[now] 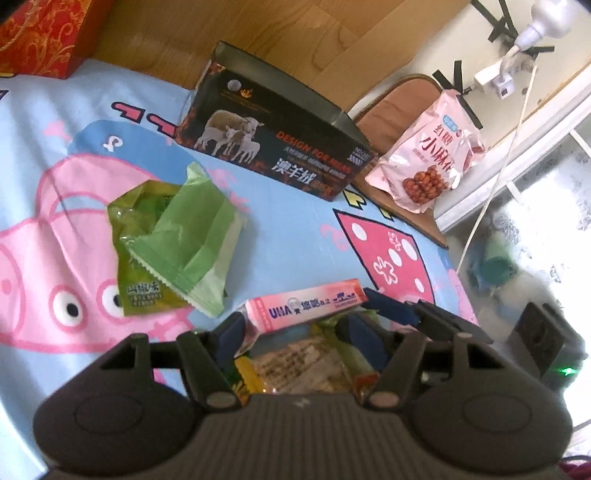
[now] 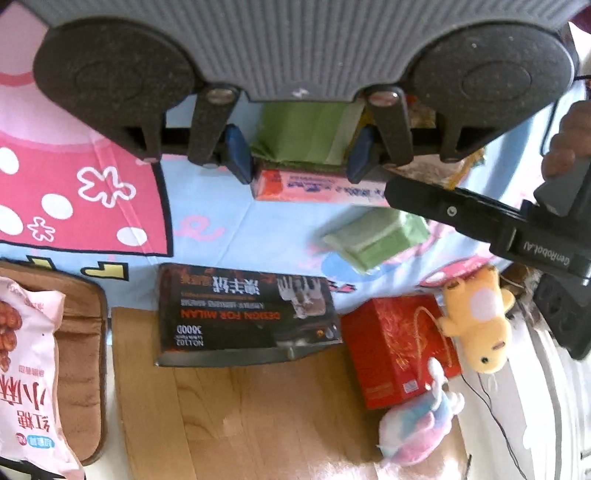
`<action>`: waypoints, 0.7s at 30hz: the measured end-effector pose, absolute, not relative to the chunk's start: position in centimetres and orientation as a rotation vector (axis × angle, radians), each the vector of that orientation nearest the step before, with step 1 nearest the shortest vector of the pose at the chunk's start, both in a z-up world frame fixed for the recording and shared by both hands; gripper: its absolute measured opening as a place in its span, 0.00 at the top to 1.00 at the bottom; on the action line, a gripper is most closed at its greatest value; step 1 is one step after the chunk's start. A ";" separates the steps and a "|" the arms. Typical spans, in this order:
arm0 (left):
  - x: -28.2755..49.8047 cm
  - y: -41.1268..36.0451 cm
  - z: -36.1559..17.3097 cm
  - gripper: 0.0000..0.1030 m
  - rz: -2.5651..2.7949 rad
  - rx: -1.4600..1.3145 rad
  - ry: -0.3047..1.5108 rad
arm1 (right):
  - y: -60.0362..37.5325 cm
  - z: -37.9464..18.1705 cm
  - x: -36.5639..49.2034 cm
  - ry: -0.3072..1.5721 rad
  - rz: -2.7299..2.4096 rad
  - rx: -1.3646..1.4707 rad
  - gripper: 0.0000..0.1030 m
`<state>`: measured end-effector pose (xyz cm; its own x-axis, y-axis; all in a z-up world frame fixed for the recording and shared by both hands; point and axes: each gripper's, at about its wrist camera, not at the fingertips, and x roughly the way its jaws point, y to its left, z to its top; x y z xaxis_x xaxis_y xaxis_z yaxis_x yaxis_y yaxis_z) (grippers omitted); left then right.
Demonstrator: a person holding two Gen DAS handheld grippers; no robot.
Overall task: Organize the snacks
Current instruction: 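Grasp the pink UHA candy stick with the left gripper, then carry the pink candy stick over the tin box and release it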
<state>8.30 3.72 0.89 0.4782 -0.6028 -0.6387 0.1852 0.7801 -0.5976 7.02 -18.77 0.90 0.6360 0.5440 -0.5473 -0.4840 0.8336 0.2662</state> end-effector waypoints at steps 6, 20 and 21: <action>9.0 3.0 0.4 0.38 -0.505 -0.496 0.978 | -17.9 1.0 7.3 0.663 0.606 -0.068 0.41; 13.5 2.3 6.4 0.38 -0.511 -0.446 0.818 | -17.2 3.3 9.1 0.468 0.521 -0.108 0.41; 14.2 2.1 7.0 0.38 -0.507 -0.437 0.801 | -17.3 3.7 9.4 0.445 0.510 -0.108 0.41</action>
<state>14.19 2.12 7.02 0.5902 -0.5798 -0.5618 0.2604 0.7954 -0.5473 9.42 -17.25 3.71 0.7799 0.4479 -0.4372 -0.4942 0.8693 0.0091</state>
